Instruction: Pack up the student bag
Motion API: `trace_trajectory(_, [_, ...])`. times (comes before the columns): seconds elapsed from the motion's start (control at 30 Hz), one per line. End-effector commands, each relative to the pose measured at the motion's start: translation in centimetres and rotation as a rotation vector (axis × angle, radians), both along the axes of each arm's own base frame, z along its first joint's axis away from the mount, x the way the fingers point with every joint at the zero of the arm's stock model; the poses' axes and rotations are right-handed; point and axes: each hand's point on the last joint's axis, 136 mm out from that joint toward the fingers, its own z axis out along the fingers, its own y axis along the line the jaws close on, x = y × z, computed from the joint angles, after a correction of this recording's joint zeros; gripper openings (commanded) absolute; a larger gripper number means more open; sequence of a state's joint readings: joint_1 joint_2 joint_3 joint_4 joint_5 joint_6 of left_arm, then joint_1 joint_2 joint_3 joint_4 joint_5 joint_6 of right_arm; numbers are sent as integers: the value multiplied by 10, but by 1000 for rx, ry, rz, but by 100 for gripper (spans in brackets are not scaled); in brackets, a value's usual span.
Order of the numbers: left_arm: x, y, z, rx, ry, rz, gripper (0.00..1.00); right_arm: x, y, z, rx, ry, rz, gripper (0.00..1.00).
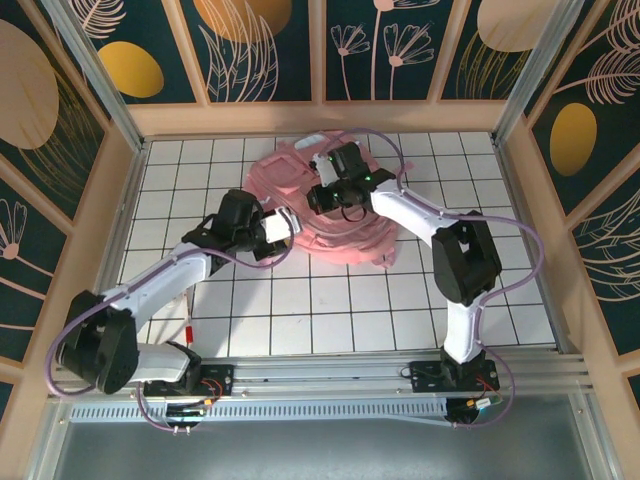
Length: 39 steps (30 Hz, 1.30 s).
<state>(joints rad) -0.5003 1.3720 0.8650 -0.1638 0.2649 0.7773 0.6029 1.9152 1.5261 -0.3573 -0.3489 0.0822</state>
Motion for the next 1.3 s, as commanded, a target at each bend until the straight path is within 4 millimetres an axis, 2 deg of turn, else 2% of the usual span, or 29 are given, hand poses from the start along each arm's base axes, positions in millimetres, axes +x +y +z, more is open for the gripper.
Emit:
trace_trajectory(0.0, [14,2,-11,189,-131,-155,51,-24,-11,24,24,-15,103,0])
trace_trajectory(0.13, [21,-15,8,122,-254,-230,54,-49,-15,32,68,42,192,0])
trace_trajectory(0.23, [34,-21,24,58,-368,-192,55,-65,-17,38,94,55,237,0])
trace_trajectory(0.3, [39,-24,28,40,-397,-182,55,-72,-19,41,109,63,255,0])
trace_trajectory(0.43, [35,-31,12,49,-369,-251,55,-79,-22,47,133,90,267,0])
trace_trajectory(0.53, [19,-36,-8,69,-316,-346,55,-81,-20,52,158,87,272,0])
trace_trajectory(0.67, [5,-41,-17,42,-273,-392,55,-80,-19,54,158,97,269,0])
trace_trajectory(0.73, [-1,-42,-21,44,-252,-413,56,-72,-27,54,167,93,246,0])
trace_trajectory(0.93, [-25,-40,-34,47,-138,-472,58,-69,-29,54,151,101,236,0])
trace_trajectory(1.0, [-23,-39,-39,55,-156,-460,61,-70,-28,56,161,99,239,0])
trace_trajectory(1.1, [-4,-46,-34,46,-240,-356,61,-70,-27,59,166,110,237,0])
trace_trajectory(1.27, [0,-75,-24,1,-244,-357,59,-74,-20,67,211,113,251,0])
